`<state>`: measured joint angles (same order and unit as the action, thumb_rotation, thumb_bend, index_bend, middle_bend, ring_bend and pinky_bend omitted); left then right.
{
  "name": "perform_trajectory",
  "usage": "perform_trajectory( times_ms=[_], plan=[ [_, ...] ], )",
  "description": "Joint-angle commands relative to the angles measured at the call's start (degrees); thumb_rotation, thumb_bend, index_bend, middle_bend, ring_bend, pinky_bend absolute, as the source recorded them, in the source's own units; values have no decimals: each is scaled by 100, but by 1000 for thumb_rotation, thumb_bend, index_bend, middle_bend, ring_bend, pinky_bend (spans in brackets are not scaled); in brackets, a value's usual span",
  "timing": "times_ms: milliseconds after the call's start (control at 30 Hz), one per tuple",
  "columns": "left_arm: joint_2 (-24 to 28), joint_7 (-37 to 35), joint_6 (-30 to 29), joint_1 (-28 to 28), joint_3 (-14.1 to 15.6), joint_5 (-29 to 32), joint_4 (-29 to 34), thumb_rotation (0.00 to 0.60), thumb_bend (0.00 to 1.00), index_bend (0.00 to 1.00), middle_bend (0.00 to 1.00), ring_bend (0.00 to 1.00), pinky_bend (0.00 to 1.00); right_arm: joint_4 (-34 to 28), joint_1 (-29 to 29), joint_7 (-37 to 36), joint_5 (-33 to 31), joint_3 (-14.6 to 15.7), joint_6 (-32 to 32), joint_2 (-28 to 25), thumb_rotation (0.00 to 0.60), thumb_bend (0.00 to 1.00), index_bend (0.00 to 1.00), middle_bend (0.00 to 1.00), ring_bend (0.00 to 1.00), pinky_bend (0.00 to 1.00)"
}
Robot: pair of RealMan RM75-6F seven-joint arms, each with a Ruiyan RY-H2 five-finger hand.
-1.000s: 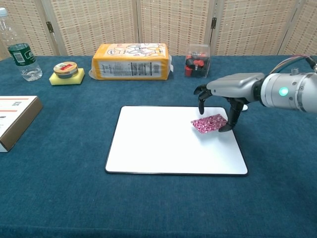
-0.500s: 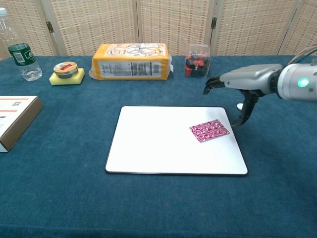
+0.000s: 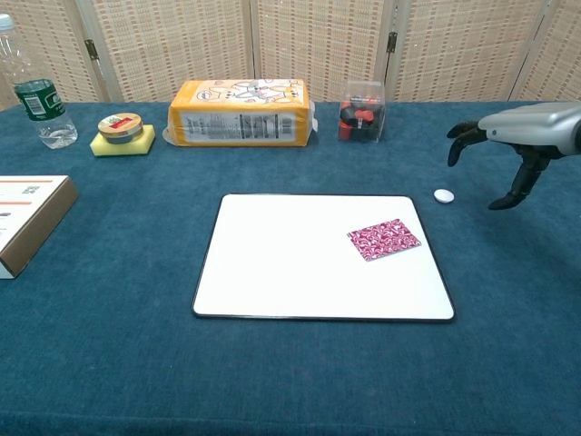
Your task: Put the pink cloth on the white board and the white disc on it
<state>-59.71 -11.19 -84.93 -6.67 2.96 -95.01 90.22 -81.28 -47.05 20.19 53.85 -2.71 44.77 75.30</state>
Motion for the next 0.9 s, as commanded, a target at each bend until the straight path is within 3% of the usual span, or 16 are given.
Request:
perform_trajectory(
  times_ms=[33, 433, 900],
  plan=[
    [-6, -4, 25, -13, -16, 36, -1, 600, 294, 0, 39, 99, 218, 363, -44, -149, 60, -75, -210, 185, 600, 116, 280, 31, 0, 0],
    [10, -71, 32, -24, 0, 22, -40, 600, 293, 0, 39, 99, 218, 1280, -319, -84, 79, -224, -534, 895, 600, 132, 331, 50, 0, 0],
    [-13, -55, 140, -67, -12, 98, -67, 600, 293, 0, 39, 100, 218, 1958, -326, -312, 185, -281, -786, 1170, 600, 146, 354, 61, 0, 0]
  ],
)
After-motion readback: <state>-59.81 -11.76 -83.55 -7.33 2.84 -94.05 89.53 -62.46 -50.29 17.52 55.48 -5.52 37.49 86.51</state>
